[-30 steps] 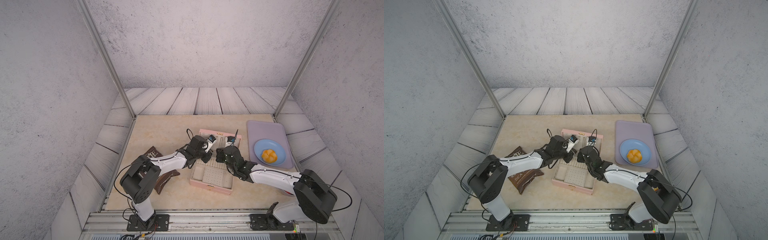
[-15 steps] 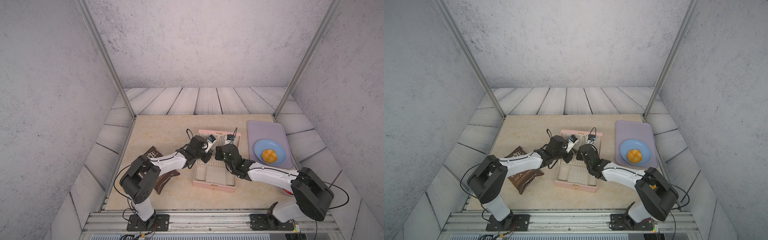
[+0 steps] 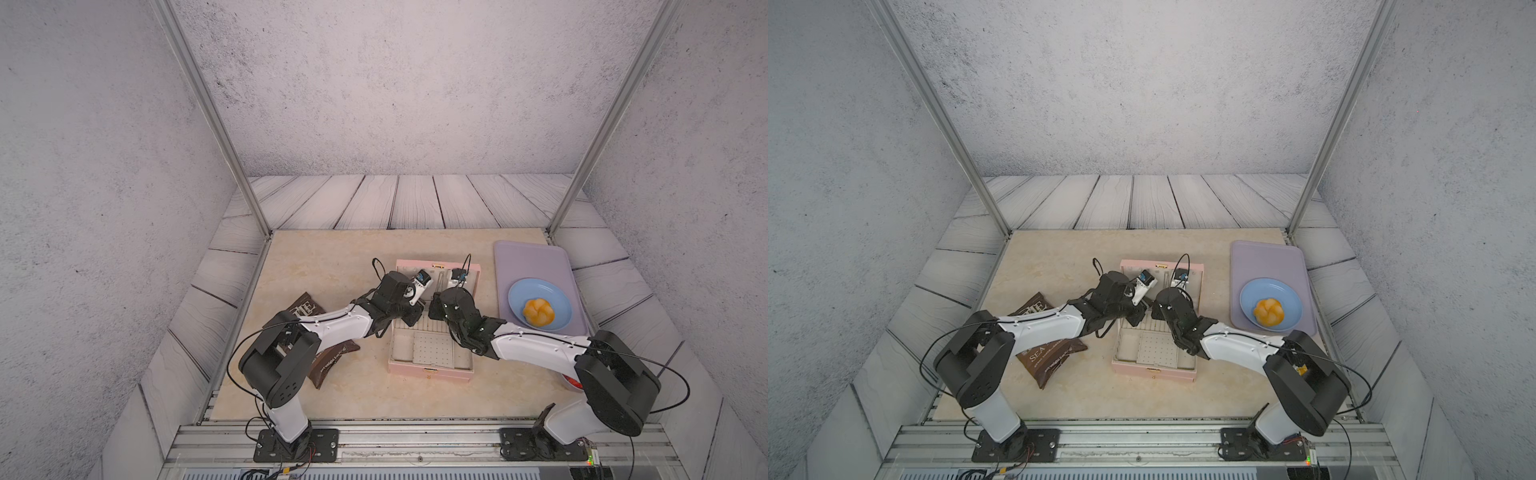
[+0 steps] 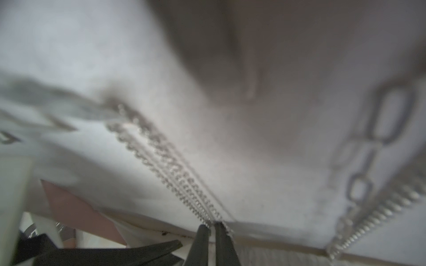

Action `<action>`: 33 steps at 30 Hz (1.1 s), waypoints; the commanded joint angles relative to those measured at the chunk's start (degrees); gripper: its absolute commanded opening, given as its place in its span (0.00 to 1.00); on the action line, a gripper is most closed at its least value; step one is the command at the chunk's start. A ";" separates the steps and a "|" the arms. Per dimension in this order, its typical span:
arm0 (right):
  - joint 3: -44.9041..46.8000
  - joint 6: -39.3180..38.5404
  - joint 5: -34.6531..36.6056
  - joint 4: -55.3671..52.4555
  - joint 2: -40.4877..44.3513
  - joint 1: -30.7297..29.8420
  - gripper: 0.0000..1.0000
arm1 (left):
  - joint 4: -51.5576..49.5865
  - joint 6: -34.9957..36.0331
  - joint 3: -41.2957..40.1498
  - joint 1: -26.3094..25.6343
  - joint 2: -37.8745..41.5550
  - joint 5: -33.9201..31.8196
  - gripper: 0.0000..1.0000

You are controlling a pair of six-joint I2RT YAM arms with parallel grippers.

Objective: Put jewelry chain into jewelry box
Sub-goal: Adjust the necklace in the storage slot.

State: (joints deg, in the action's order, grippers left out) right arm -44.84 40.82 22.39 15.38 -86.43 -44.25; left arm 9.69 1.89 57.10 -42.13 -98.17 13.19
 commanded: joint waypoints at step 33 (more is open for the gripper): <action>3.57 0.97 -10.78 -3.13 9.51 0.39 0.00 | 2.85 -2.76 -0.28 -0.54 3.17 -0.16 0.00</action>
State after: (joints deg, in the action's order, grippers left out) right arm -42.09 41.52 12.88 13.47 -78.63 -44.03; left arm 9.74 0.10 56.86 -42.17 -97.67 11.60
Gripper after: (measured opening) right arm 0.043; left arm 0.058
